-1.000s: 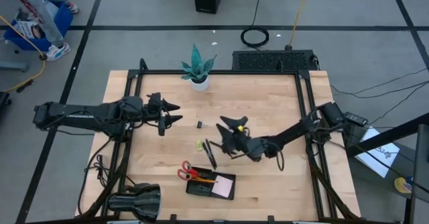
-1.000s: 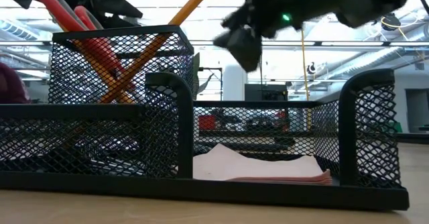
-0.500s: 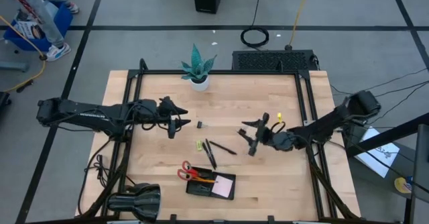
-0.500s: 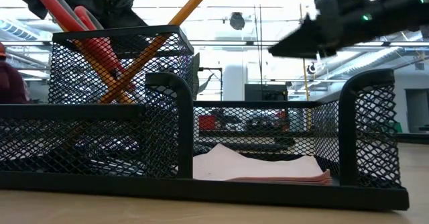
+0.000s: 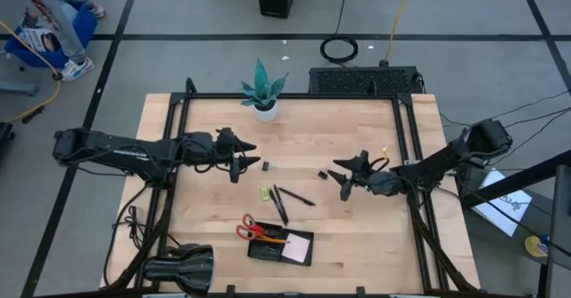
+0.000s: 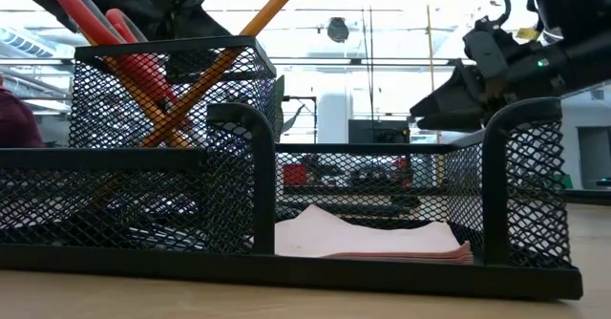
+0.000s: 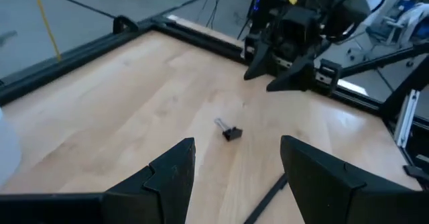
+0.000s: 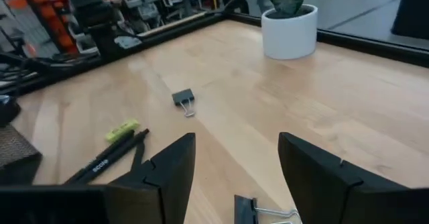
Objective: Pick and place office supplies into organizer
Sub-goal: Put the black binder clip into the black desk organizer
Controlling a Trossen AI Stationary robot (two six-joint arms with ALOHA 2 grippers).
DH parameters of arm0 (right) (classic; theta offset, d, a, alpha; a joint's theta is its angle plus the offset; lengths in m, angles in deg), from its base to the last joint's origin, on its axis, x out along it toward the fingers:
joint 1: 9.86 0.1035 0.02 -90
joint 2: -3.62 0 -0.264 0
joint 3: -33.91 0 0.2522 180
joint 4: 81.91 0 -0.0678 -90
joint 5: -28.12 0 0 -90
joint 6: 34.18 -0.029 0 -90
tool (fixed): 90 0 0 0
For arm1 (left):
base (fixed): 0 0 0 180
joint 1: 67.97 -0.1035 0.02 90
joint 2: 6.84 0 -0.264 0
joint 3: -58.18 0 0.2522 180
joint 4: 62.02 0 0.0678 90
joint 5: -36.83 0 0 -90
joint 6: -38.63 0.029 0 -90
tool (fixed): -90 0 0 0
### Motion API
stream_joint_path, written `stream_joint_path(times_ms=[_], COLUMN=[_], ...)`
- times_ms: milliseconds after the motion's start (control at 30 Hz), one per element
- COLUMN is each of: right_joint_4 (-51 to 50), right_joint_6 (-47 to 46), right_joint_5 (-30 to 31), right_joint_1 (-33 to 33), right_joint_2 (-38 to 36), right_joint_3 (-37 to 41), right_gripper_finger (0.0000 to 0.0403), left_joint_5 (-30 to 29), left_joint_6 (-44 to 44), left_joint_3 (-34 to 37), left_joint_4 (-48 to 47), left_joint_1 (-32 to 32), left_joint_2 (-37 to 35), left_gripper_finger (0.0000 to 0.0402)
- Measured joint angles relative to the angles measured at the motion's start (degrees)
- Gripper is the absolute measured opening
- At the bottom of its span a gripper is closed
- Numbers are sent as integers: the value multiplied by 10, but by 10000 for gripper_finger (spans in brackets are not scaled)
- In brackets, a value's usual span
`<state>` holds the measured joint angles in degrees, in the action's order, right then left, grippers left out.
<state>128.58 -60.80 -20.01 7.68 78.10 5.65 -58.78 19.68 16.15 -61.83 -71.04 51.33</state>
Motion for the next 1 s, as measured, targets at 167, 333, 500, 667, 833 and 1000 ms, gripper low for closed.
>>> stream_joint_path(times_ms=[167, 333, 500, 667, 833, 1000], right_joint_4=[14, 161, 234, 239, 262, 290], right_joint_6=[-17, 53, 106, 61, 59, 129], right_joint_5=[-23, -45, -44, -43, -93, -227], right_joint_1=[15, 44, 39, 23, 18, 15], right_joint_2=[1, 0, 0, 1, -1, -17], right_joint_3=[38, 72, 107, 136, 136, 137], right_gripper_finger=[212, 211, 212, 209, 207, 211], left_joint_5=[1, 48, 36, 51, 75, 65], left_joint_6=[-30, 34, 84, 154, 174, 180], left_joint_3=[0, 0, 0, 0, -1, 0], left_joint_4=[-4, -20, -81, -103, -65, -59], left_joint_1=[0, -1, -18, -29, -29, -28], left_joint_2=[7, 7, 20, 37, 44, 44], left_gripper_finger=[225, 225, 225, 225, 225, 225])
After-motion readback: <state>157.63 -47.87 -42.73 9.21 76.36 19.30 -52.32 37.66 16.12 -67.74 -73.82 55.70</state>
